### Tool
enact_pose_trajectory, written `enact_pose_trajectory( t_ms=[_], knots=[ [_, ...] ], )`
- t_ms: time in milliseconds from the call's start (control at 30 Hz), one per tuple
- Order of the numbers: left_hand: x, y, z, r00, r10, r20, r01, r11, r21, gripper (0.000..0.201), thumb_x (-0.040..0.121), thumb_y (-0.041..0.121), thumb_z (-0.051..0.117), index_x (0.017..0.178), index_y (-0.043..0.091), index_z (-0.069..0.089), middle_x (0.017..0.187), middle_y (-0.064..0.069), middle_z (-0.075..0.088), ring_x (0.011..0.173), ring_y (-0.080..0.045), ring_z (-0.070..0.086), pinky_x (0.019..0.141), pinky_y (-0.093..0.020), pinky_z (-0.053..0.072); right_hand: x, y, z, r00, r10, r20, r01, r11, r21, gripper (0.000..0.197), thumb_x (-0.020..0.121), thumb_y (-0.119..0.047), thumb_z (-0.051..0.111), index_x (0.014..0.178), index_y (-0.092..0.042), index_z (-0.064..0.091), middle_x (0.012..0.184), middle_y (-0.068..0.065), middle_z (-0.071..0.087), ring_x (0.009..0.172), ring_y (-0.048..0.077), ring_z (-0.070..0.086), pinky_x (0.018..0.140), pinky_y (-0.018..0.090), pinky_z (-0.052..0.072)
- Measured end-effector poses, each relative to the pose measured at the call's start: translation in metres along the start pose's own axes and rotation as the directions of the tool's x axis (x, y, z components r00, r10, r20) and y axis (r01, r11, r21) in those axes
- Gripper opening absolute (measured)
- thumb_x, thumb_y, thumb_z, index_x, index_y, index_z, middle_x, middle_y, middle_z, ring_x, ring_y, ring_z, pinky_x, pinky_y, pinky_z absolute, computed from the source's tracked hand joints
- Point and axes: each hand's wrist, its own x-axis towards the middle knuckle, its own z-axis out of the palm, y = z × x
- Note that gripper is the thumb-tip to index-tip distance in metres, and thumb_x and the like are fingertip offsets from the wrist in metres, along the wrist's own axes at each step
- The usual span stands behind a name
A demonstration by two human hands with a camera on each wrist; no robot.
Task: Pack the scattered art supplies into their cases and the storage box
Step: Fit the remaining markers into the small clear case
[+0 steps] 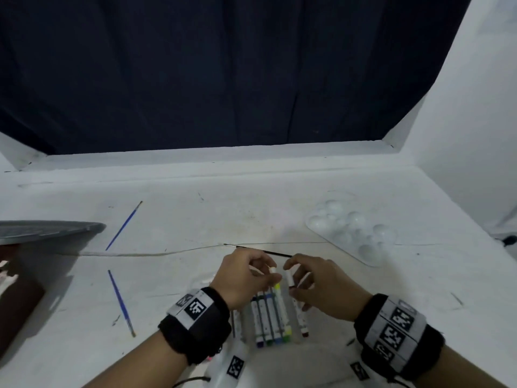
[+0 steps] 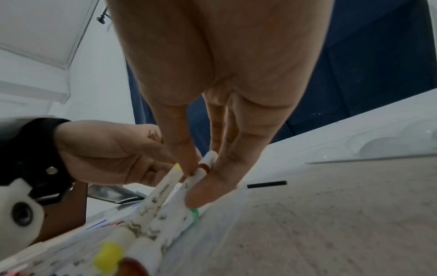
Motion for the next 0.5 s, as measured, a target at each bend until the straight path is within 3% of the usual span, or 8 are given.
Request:
enact_pose_trajectory(
  t_ms=[67,133,200,300,367,500],
  knots=[
    [0.003,-0.003,0.002,1.0,0.024,0.003,-0.024,0.985,0.168,0.022,0.077,0.035,0.082,0.088,0.019,0.073,0.077,0.003,0.073,0.062,-0.003,0.067,0.061,-0.015,0.051,0.003,0.003,0.001,1.0,-0.011,0.013,0.012,0.999,-0.045,0.03,0.086,-0.008,0.07,0.113,-0.018,0.06,0.092,0.001,0.06,0.07,0.02,0.069,0.059,0.033,0.061],
    [0.003,-0.003,0.003,0.999,0.032,0.043,-0.043,0.954,0.298,0.025,0.078,0.042,0.08,0.091,0.021,0.074,0.082,0.008,0.071,0.067,0.001,0.063,0.061,-0.012,0.047,0.006,0.004,0.002,1.0,-0.019,0.023,0.021,0.997,-0.075,0.033,0.085,-0.008,0.071,0.116,-0.015,0.061,0.094,-0.002,0.058,0.072,0.02,0.07,0.06,0.032,0.061],
    [0.001,-0.003,0.006,0.993,0.023,0.118,-0.07,0.911,0.407,0.034,0.079,0.046,0.077,0.104,0.024,0.073,0.098,0.009,0.068,0.079,-0.004,0.06,0.071,-0.018,0.047,0.009,0.005,0.001,0.999,-0.021,0.037,0.027,0.987,-0.158,0.038,0.085,-0.016,0.073,0.121,-0.016,0.061,0.099,-0.004,0.058,0.08,0.017,0.067,0.069,0.027,0.059],
    [-0.001,-0.005,0.008,0.984,0.04,0.171,-0.121,0.862,0.492,0.053,0.08,0.05,0.074,0.126,0.026,0.062,0.112,0.006,0.059,0.093,-0.008,0.052,0.083,-0.022,0.044,0.012,0.004,-0.004,0.997,-0.043,0.061,0.062,0.934,-0.351,0.049,0.084,-0.034,0.072,0.129,-0.022,0.058,0.11,-0.005,0.055,0.09,0.009,0.053,0.082,0.021,0.045],
    [-0.003,-0.004,0.008,0.982,0.047,0.185,-0.138,0.845,0.517,0.06,0.078,0.054,0.074,0.129,0.027,0.059,0.114,0.003,0.054,0.104,-0.013,0.05,0.092,-0.031,0.044,0.012,0.003,-0.007,0.994,-0.041,0.105,0.078,0.922,-0.38,0.055,0.08,-0.037,0.075,0.129,-0.023,0.056,0.113,-0.004,0.051,0.092,0.007,0.048,0.083,0.021,0.043],
    [-0.005,0.006,0.013,0.967,-0.047,0.252,-0.141,0.723,0.676,0.066,0.074,0.064,0.07,0.127,0.027,0.056,0.116,0.002,0.048,0.108,-0.017,0.047,0.095,-0.037,0.045,0.016,0.0,-0.008,0.972,-0.015,0.236,0.132,0.863,-0.488,0.05,0.073,-0.041,0.079,0.114,-0.018,0.061,0.103,-0.006,0.05,0.097,0.009,0.039,0.086,0.028,0.042]
  ],
)
